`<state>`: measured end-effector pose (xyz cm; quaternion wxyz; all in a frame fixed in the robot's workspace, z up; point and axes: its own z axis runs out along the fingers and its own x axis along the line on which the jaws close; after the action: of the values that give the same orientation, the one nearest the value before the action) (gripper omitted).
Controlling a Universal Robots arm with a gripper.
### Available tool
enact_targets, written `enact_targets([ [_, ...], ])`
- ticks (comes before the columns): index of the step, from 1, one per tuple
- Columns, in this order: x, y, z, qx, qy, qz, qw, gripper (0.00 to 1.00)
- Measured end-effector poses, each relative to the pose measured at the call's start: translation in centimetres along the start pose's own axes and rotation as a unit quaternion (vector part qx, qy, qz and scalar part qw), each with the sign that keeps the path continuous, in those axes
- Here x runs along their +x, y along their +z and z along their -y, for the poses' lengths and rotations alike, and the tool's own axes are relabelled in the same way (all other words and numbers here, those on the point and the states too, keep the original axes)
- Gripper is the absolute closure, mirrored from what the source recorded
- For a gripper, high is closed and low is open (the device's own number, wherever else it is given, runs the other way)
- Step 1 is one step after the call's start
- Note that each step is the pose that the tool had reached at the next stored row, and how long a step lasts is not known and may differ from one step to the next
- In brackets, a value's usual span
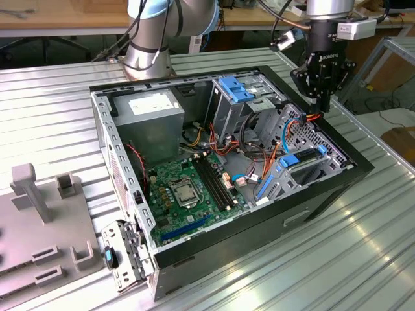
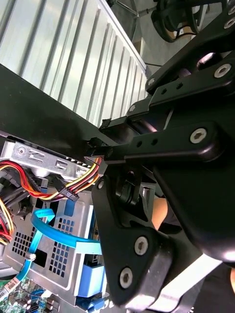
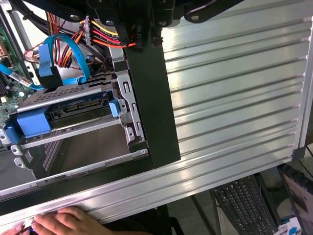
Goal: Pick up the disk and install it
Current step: 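Insert the first disk wire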
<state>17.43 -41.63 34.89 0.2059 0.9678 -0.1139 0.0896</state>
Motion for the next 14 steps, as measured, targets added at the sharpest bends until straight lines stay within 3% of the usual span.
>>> enact_targets([
  [3, 0.00, 0.00, 0.00, 0.0000, 0.000, 0.0000, 1.0000, 0.71],
  [6, 0.00, 0.00, 0.00, 0.0000, 0.000, 0.0000, 1.0000, 0.83],
  [14, -0.24, -0.02, -0.10, 0.0002, 0.000, 0.0000, 1.0000, 0.83],
])
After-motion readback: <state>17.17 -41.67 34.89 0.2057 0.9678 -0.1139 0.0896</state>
